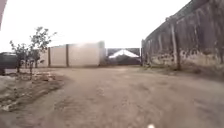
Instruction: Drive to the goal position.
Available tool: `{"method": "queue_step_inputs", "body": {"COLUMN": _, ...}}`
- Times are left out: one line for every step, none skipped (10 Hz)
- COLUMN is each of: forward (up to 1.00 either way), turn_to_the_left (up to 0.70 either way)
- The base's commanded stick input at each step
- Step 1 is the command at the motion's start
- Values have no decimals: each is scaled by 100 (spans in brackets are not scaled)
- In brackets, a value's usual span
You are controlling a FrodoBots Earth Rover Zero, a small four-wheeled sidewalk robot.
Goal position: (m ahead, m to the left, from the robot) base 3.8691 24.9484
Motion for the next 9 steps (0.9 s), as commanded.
{"method": "queue_step_inputs", "body": {"forward": 50, "turn_to_the_left": 0}}
{"method": "queue_step_inputs", "body": {"forward": 50, "turn_to_the_left": 0}}
{"method": "queue_step_inputs", "body": {"forward": 50, "turn_to_the_left": 0}}
{"method": "queue_step_inputs", "body": {"forward": 50, "turn_to_the_left": 0}}
{"method": "queue_step_inputs", "body": {"forward": 50, "turn_to_the_left": 0}}
{"method": "queue_step_inputs", "body": {"forward": 50, "turn_to_the_left": 3}}
{"method": "queue_step_inputs", "body": {"forward": 50, "turn_to_the_left": 26}}
{"method": "queue_step_inputs", "body": {"forward": 50, "turn_to_the_left": 32}}
{"method": "queue_step_inputs", "body": {"forward": 50, "turn_to_the_left": 0}}
